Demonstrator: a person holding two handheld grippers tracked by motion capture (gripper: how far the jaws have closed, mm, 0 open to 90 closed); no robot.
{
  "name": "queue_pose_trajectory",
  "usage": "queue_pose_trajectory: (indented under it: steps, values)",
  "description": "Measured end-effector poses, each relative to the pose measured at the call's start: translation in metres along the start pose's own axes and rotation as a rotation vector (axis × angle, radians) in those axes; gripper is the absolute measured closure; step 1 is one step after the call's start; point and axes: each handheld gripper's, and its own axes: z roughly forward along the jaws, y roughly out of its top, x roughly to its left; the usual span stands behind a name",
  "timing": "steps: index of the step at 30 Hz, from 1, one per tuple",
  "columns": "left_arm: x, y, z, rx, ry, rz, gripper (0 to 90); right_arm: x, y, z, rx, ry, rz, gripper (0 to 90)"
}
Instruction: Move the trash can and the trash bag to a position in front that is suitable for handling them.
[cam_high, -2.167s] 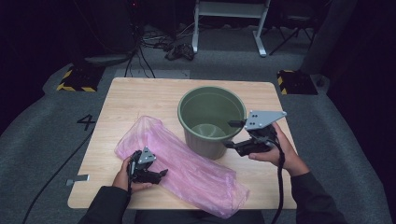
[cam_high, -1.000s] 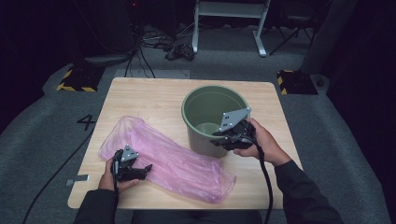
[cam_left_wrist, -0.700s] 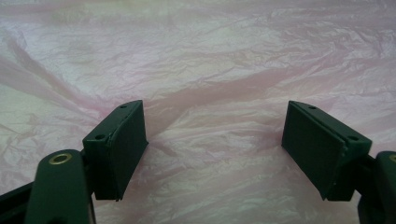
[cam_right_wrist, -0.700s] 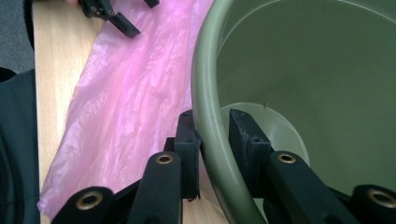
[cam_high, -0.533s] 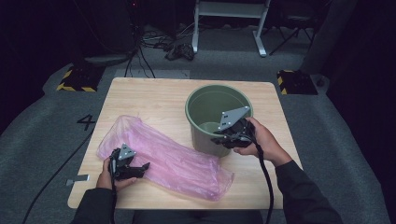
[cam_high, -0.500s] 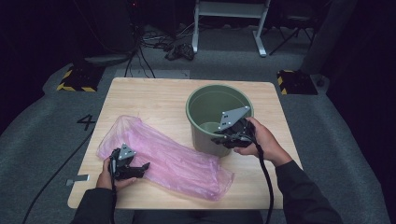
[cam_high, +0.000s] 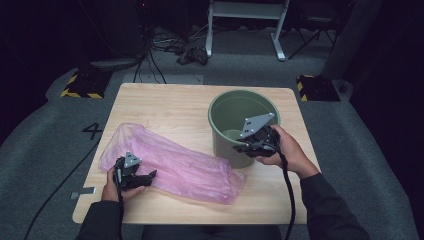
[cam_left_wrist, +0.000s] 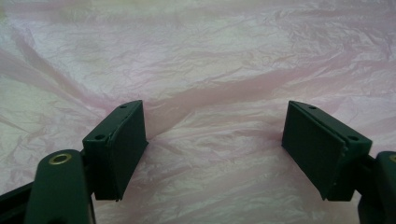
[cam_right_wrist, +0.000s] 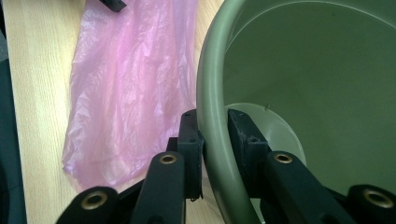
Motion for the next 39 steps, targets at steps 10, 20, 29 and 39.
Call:
queue_pose_trajectory:
  steps: [10,20,29,39]
  values:
    - [-0.004,0.000,-0.001,0.005,-0.031,0.031,21.2,-0.001,-0.011,-0.007,-0.009,-0.020,0.015,75.9]
    - [-0.017,0.001,-0.003,-0.009,-0.056,0.079,17.1,-0.002,-0.011,-0.006,-0.012,-0.033,0.019,76.0]
    - [-0.042,0.008,-0.015,-0.080,-0.196,0.174,16.5,-0.008,-0.009,-0.002,-0.015,-0.053,0.025,76.7]
    - [-0.058,0.012,-0.001,-0.024,-0.251,0.217,18.3,-0.017,-0.007,0.003,-0.024,-0.071,0.028,77.0]
